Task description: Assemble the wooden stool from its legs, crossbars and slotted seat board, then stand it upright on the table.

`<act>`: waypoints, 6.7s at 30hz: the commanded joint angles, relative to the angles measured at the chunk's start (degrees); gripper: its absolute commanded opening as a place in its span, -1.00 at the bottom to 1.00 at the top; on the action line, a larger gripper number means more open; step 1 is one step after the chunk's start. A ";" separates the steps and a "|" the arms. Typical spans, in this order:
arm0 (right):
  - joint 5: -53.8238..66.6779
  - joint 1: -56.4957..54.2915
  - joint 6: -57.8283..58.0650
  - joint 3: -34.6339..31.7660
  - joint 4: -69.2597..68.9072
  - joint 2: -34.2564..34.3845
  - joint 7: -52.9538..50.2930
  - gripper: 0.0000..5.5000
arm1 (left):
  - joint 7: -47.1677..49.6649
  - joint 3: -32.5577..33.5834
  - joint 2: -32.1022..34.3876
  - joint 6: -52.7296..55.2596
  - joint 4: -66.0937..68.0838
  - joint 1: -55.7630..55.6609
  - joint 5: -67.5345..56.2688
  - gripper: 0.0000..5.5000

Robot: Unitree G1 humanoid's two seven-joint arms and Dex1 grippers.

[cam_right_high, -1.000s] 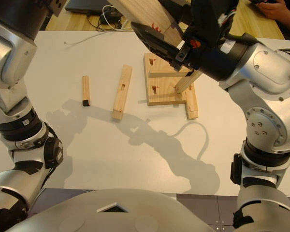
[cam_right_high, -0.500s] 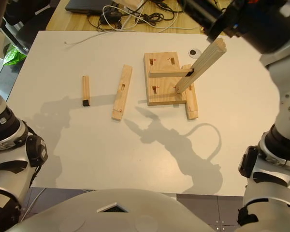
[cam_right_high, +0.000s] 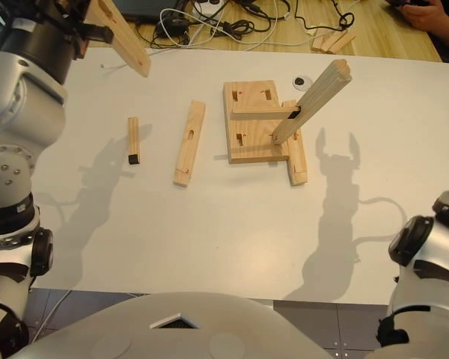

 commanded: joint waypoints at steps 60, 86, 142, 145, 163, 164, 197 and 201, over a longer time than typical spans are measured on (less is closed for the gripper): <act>-0.55 17.23 20.50 13.58 -32.41 20.50 5.21 0.29 | -8.89 9.10 -38.64 -11.39 12.54 17.18 9.00 -0.62; -0.22 13.68 21.93 12.25 -30.87 22.05 5.19 0.29 | -21.36 -0.39 -34.44 -20.54 25.89 14.77 20.47 -0.62; 1.37 8.12 22.25 10.32 -30.39 19.07 5.91 0.29 | -27.42 -0.41 -33.23 -17.23 28.57 12.85 31.93 -0.62; 1.39 7.58 22.16 10.14 -30.48 18.49 6.17 0.29 | -27.36 0.35 -33.29 -15.21 27.96 11.96 31.33 -0.62; 1.12 0.22 19.81 10.74 -31.09 11.45 11.80 0.29 | -27.89 -2.89 -31.96 -8.35 24.42 9.50 33.91 -0.62; 1.20 -0.08 19.82 10.96 -31.53 11.27 12.05 0.29 | -27.94 -3.48 -31.95 -8.38 24.17 9.78 34.41 -0.62; 2.80 -0.80 21.68 11.69 -34.44 10.78 12.68 0.29 | -26.12 -0.27 -33.48 -3.95 12.05 9.82 33.93 -0.26; 2.95 -1.02 21.90 11.77 -34.53 10.58 12.98 0.29 | -25.76 0.52 -33.21 -1.85 9.15 9.42 33.41 -0.26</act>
